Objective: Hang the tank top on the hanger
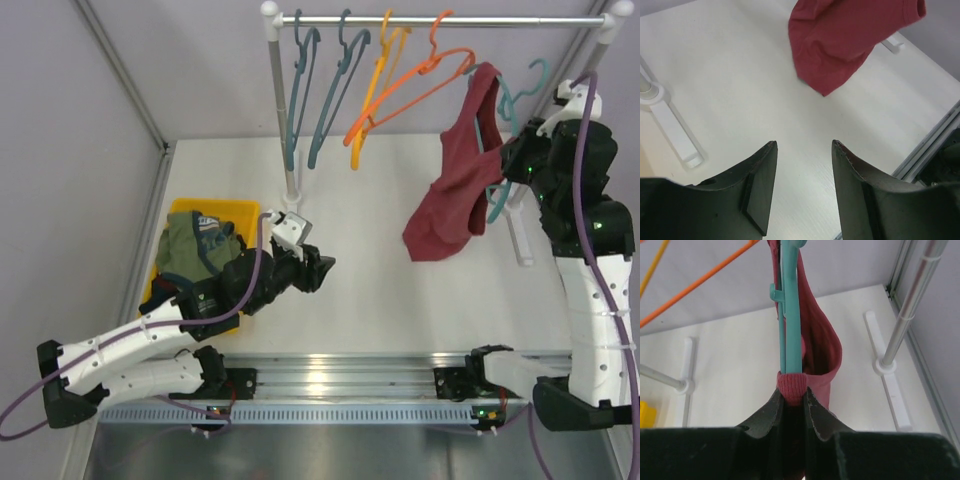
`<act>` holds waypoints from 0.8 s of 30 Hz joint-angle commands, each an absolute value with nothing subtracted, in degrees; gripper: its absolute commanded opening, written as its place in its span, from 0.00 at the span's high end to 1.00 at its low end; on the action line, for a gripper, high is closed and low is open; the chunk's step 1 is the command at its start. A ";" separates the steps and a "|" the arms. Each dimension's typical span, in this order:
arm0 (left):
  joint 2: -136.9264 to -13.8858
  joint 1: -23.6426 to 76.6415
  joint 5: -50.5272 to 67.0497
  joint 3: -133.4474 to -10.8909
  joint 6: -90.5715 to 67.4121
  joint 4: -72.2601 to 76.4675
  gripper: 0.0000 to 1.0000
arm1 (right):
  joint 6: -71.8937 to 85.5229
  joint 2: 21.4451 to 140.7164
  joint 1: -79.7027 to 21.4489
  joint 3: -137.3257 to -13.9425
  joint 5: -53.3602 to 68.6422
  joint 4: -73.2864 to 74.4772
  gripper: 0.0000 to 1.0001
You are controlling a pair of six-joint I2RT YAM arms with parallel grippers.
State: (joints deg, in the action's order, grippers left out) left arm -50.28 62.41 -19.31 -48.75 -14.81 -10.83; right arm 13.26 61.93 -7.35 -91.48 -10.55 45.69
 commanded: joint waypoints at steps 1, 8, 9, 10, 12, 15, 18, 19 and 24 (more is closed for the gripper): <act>-49.83 62.67 -17.58 -51.85 -13.89 -10.55 0.48 | 10.46 65.02 -5.01 -100.27 -7.12 45.17 1.00; -49.75 62.67 -15.91 -52.65 -13.45 -11.60 0.48 | 7.74 70.39 -1.24 -110.37 -6.94 47.63 1.00; -49.75 62.67 -15.65 -52.65 -13.45 -11.69 0.48 | 7.65 71.10 -0.97 -111.43 -6.94 48.16 1.00; -49.66 62.67 -15.38 -52.56 -13.36 -11.86 0.47 | 7.56 72.15 -0.71 -112.23 -7.12 48.34 1.00; -49.48 62.67 -15.03 -52.30 -13.19 -11.78 0.48 | 7.03 73.03 -0.44 -113.55 -7.29 47.99 1.00; -49.40 62.67 -14.59 -52.29 -12.92 -11.95 0.48 | 6.07 74.44 -0.44 -116.18 -8.26 47.90 1.00; -49.13 62.67 -14.33 -52.38 -12.92 -12.04 0.48 | 5.01 75.93 -0.44 -118.65 -9.31 47.64 1.00; -49.13 62.67 -14.24 -52.38 -12.92 -12.13 0.48 | 4.57 76.37 -0.44 -120.31 -9.75 47.98 1.00; -49.13 62.75 -13.71 -52.30 -13.36 -12.22 0.48 | 3.96 77.43 -0.44 -122.08 -11.69 48.52 1.00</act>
State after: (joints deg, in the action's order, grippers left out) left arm -50.00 62.41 -14.52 -50.48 -13.76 -13.06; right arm 5.34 78.08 -1.21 -118.56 -9.63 51.94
